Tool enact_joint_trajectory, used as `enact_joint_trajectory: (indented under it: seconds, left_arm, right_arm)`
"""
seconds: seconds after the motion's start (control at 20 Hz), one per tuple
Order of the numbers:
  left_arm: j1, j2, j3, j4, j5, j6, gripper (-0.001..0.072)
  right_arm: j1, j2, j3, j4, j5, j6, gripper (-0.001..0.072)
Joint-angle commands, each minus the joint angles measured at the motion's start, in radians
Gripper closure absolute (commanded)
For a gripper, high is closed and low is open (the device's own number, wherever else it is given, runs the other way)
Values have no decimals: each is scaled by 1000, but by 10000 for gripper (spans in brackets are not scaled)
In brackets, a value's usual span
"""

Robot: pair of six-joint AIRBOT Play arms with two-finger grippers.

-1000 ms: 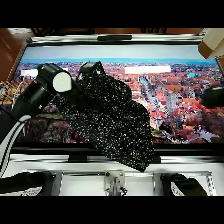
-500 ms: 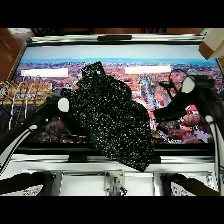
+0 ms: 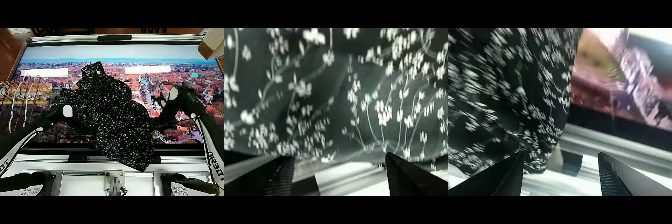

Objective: Fold the shirts.

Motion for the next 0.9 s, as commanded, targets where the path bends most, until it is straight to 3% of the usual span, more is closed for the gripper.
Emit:
enact_joint_trajectory:
  seconds: [0.0,0.1,0.15,0.2,0.35,0.4,0.45,0.55,0.7,0.85]
  left_arm:
    - [0,-29,-3,-5,41,-5,193]
    - [0,-38,-3,-5,55,-5,289]
    - [0,-39,-3,-5,61,-5,427]
    - [0,-39,-2,-5,67,-4,512]
    - [0,-38,-1,-5,71,10,630]
    - [0,-35,0,-5,71,11,650]
    - [0,-32,0,-5,70,11,653]
    - [0,-29,26,-4,57,37,654]
    - [3,-15,175,-5,40,111,654]
    - [2,-12,500,-4,-10,169,654]
  right_arm:
    - [0,-6,-145,39,-37,-40,139]
    - [0,-6,-190,79,-82,-41,139]
    - [0,-6,-197,104,-104,-42,139]
    - [0,-6,-197,128,-123,-42,139]
    - [1,-6,-197,219,-184,-42,142]
    - [1,-6,-197,254,-204,-43,144]
    - [1,-6,-197,274,-224,-42,218]
    - [0,-6,-196,277,-245,-41,645]
    - [0,8,-126,246,-210,-118,652]
    - [-3,105,132,232,-203,-229,652]
